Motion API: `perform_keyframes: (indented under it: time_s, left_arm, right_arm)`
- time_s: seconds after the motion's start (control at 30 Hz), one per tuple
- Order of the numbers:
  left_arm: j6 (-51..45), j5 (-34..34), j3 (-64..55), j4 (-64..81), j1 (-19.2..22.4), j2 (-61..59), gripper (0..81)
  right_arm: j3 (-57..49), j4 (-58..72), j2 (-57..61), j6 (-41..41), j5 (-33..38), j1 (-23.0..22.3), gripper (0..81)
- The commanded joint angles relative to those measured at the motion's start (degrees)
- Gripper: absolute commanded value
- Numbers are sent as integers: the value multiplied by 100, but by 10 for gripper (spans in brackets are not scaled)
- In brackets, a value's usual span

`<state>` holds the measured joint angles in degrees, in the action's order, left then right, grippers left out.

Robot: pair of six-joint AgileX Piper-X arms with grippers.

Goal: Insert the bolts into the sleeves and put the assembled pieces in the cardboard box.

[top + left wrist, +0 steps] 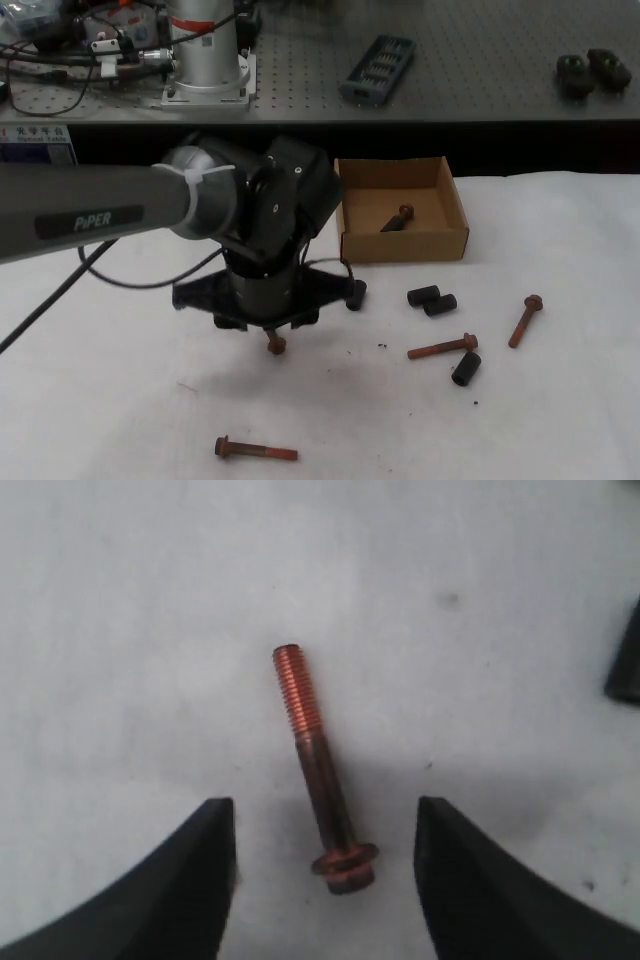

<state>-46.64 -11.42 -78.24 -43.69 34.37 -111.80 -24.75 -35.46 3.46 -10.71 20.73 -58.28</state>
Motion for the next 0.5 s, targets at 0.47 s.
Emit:
perform_keyframes:
  time_s: [0.47]
  left_arm:
    - [7368, -882, -37, -812, 14, 761, 402]
  right_arm:
    - [-8, -46, -42, 44, 42, 28, 598]
